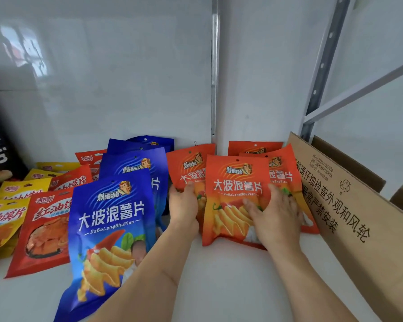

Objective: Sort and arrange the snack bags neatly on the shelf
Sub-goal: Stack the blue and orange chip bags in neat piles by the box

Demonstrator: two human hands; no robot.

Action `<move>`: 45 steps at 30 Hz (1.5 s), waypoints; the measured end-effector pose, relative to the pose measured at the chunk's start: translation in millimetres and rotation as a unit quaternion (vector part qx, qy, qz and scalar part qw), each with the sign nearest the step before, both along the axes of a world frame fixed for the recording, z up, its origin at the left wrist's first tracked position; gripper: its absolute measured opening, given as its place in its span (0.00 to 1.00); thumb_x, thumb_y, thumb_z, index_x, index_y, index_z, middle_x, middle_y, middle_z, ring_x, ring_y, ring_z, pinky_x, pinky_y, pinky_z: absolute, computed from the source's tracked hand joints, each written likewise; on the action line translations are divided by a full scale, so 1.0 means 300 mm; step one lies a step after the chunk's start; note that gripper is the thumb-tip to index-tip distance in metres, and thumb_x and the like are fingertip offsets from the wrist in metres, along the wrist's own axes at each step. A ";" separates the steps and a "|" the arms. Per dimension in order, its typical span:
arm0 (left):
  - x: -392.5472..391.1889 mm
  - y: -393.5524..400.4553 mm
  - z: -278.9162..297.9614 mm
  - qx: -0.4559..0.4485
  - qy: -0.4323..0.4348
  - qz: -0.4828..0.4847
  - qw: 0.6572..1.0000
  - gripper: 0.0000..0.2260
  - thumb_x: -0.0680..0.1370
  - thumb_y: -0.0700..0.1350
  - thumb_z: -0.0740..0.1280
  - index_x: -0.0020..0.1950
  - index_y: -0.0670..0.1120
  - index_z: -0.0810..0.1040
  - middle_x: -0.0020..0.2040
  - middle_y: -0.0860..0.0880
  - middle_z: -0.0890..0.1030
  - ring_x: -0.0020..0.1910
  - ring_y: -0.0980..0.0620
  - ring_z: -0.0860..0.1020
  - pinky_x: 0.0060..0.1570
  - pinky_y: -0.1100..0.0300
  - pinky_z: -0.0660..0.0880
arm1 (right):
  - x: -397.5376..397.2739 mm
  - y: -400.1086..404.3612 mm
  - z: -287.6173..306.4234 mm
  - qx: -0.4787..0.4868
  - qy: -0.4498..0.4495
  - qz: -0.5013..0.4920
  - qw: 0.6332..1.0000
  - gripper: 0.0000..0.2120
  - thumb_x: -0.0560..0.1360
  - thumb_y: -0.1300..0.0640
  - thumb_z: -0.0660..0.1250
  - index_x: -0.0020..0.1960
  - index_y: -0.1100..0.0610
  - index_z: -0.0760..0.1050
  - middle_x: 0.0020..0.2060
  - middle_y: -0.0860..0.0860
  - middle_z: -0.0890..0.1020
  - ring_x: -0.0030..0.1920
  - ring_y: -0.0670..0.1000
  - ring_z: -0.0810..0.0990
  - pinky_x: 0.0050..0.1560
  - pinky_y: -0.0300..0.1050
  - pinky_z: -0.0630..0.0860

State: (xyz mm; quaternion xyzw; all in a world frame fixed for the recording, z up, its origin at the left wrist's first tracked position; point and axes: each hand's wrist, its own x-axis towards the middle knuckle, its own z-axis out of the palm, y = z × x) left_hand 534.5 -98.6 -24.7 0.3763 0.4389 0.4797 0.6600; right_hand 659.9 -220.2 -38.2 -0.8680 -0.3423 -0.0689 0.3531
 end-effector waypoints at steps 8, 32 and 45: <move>-0.024 -0.013 0.022 0.033 -0.065 -0.010 0.997 0.11 0.84 0.51 0.60 0.65 0.57 0.75 0.51 0.50 0.86 0.47 0.48 0.86 0.48 0.44 0.84 | -0.020 -0.020 0.010 0.039 0.034 0.059 0.997 0.32 0.74 0.39 0.67 0.73 0.51 0.65 0.68 0.51 0.73 0.71 0.54 0.66 0.72 0.53 0.60; -0.113 0.016 0.035 0.097 0.004 -0.076 0.992 0.11 0.79 0.46 0.71 0.60 0.49 0.76 0.47 0.47 0.87 0.41 0.48 0.87 0.41 0.49 0.84 | -0.047 0.003 0.039 0.107 0.057 0.135 0.983 0.28 0.76 0.37 0.63 0.71 0.49 0.68 0.66 0.45 0.75 0.64 0.47 0.75 0.65 0.48 0.73; -0.129 0.052 0.024 0.132 0.075 -0.071 0.986 0.09 0.81 0.49 0.67 0.61 0.50 0.76 0.49 0.48 0.86 0.43 0.47 0.86 0.45 0.45 0.84 | 0.135 0.055 0.038 -0.068 0.100 -0.094 0.988 0.33 0.78 0.34 0.54 0.73 0.56 0.62 0.68 0.60 0.70 0.65 0.64 0.71 0.65 0.59 0.68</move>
